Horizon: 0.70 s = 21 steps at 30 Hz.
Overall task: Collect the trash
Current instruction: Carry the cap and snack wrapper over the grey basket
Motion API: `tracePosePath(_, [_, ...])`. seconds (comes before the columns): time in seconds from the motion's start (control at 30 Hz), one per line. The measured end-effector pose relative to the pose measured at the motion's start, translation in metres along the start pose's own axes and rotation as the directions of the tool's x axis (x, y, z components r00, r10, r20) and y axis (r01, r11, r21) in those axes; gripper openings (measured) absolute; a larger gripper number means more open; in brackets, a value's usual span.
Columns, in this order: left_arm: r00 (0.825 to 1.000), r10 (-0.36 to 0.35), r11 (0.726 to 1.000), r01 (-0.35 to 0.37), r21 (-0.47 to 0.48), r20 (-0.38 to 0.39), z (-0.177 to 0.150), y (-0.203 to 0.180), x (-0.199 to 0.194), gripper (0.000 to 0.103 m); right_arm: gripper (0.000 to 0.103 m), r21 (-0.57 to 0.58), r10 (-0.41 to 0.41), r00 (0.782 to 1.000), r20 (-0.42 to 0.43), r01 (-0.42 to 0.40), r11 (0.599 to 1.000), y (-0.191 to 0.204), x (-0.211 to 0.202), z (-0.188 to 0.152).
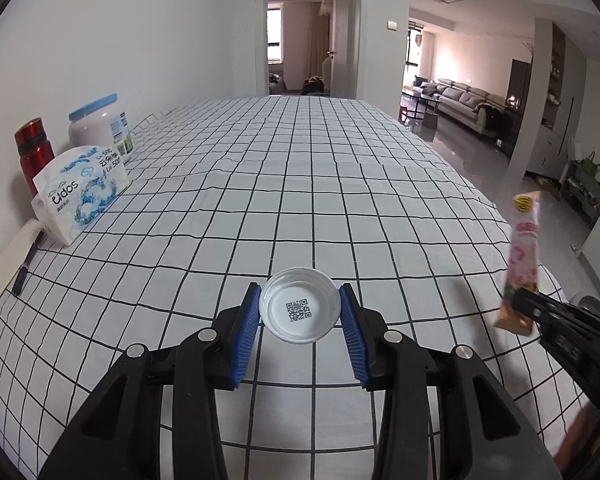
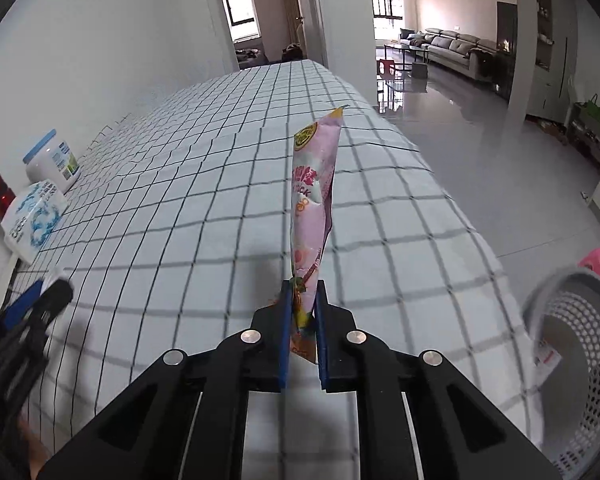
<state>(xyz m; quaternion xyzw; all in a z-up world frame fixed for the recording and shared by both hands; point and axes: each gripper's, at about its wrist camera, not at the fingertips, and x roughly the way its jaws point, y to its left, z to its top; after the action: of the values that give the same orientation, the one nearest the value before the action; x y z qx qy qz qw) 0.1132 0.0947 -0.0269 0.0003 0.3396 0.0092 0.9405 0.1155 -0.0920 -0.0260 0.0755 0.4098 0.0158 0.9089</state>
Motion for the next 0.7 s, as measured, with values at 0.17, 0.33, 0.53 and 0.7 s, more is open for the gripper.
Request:
tracePosePath(0.17, [0.999, -0.047, 0.996, 0.048, 0.070, -0.016, -0.003, -0.029, -0.008, 0.039, 0.011, 0.024, 0.005, 1.000, 0.029, -0.006, 1.000, -0.032, -0.037, -0.024])
tracePosePath(0.33, [0.992, -0.127, 0.986, 0.127, 0.105, -0.012, -0.007, -0.063, -0.031, 0.039, 0.011, 0.062, -0.028, 0.999, 0.044, 0.025, 0.998, -0.070, -0.064, -0.046])
tracePosePath(0.53, [0.967, -0.250, 0.956, 0.254, 0.144, -0.043, -0.019, -0.124, -0.055, 0.039, 0.011, 0.136, -0.096, 0.994, 0.047, 0.089, 0.987, -0.127, -0.090, -0.073])
tracePosePath(0.7, [0.942, -0.330, 0.925, 0.336, 0.176, -0.059, -0.032, -0.177, -0.067, 0.039, 0.011, 0.189, -0.148, 0.988, 0.050, 0.136, 0.973, -0.172, -0.108, -0.092])
